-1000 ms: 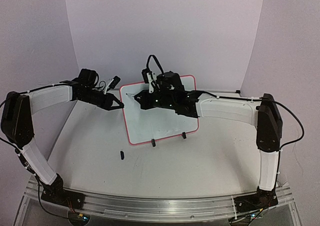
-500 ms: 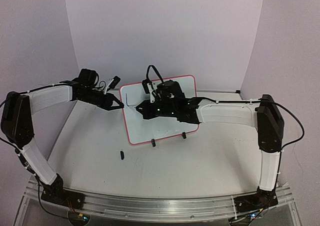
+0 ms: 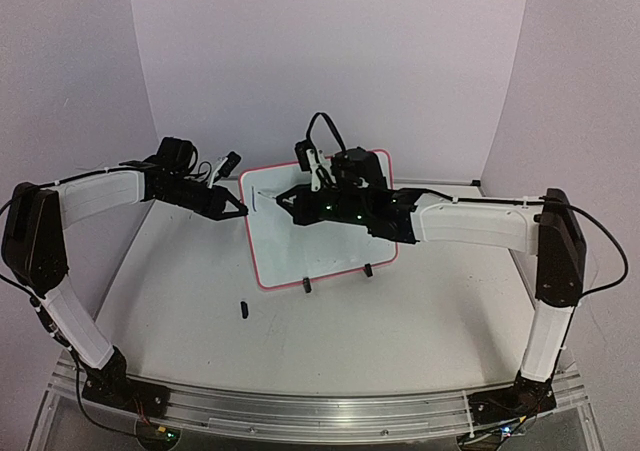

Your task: Write a sentence on the whiteboard

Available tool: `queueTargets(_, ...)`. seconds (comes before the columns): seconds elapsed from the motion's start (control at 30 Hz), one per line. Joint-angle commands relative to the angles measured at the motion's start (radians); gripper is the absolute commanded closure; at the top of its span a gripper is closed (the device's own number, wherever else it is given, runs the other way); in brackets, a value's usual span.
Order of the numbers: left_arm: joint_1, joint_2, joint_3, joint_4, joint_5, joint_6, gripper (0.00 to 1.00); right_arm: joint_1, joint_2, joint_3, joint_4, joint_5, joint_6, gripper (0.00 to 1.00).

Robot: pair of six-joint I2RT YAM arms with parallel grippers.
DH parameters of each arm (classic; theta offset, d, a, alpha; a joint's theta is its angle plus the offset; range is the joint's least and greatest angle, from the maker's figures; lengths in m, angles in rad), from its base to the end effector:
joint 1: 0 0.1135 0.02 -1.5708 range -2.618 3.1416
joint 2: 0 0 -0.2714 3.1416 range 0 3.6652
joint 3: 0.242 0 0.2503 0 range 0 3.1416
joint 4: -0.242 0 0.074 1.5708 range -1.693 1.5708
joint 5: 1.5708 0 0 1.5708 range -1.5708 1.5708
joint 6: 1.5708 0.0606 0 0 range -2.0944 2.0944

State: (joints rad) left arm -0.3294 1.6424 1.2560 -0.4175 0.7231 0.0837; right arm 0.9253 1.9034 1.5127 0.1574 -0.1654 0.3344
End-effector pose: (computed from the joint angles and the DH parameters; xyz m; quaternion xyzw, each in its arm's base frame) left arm 0.3371 -0.1576 0.2622 0.3074 0.8218 -0.3684 0.3071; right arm 0.2846 0.3945 0.3020 -0.2767 0.7331 0.4163 0.4612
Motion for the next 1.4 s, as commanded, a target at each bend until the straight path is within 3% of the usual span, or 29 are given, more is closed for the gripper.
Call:
queueTargets(0.0,-0.012,-0.004,0.003,-0.006,-0.033,0.033,1.0,-0.002,0.006,0.04,0.03,0.03,0.007,1.0)
queueTargets(1.37,-0.031,0.003,0.008,-0.017,-0.047,0.045,1.0,-0.007,0.106,0.109,-0.024,0.069,0.034,1.0)
